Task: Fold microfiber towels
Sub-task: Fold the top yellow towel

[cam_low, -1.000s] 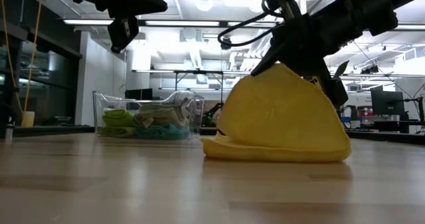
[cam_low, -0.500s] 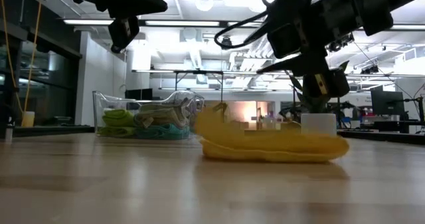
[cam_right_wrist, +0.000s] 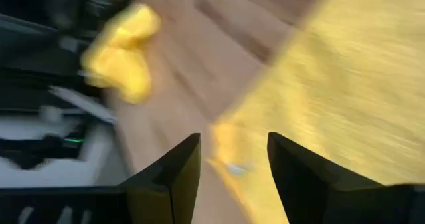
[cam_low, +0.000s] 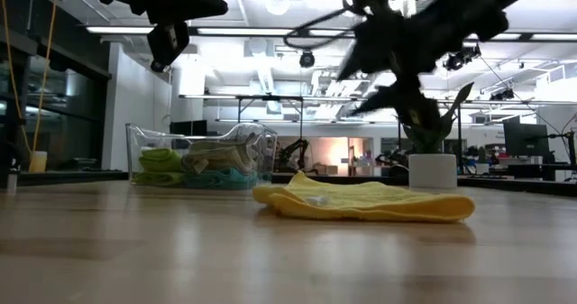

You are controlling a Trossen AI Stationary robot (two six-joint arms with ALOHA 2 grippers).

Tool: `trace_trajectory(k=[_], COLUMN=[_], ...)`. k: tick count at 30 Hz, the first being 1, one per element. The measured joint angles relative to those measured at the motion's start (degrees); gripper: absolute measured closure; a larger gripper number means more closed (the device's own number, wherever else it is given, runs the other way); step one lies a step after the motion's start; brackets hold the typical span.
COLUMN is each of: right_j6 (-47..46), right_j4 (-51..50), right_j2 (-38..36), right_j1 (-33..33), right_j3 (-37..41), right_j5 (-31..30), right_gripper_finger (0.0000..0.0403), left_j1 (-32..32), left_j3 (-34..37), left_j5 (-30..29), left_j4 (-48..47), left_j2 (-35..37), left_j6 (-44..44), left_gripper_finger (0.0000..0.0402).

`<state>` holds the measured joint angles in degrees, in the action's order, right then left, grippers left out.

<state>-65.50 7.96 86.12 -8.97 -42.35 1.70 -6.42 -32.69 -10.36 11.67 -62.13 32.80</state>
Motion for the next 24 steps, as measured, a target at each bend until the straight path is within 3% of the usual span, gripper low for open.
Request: trace_trajectory(k=[3,7,13,18,24], right_j6=[2.4,6.7,27.4,38.5,44.6], right_j4=[-6.4,-6.9,-6.9,-6.9,-7.6], right_j2=[-0.7,-0.8,-0.8,1.0,5.4], right_j1=[-1.5,-5.9,-14.1,-18.7,-19.5], right_j3=[1.4,3.3,3.5,3.4,1.8], right_j5=[0.6,0.9,-1.3,-7.3,-7.6], right_gripper_finger=[0.0238,0.0238,0.0238,0.0238,0.0237], left_j1=[-0.7,-2.3,-4.4,-6.0,-7.9], left_j3=[0.0,0.0,0.0,0.0,-3.6], left_j5=[0.4,0.5,-1.3,-4.0,-5.4], left_j4=[-0.3,-0.3,-0.3,-0.2,-3.3], left_j2=[0.0,0.0,0.0,-0.4,-8.5], left_j6=[0.1,0.0,-1.0,-6.6,-16.9], left_gripper_finger=[0.0400,0.0398,0.0382,0.0357,0.0301])
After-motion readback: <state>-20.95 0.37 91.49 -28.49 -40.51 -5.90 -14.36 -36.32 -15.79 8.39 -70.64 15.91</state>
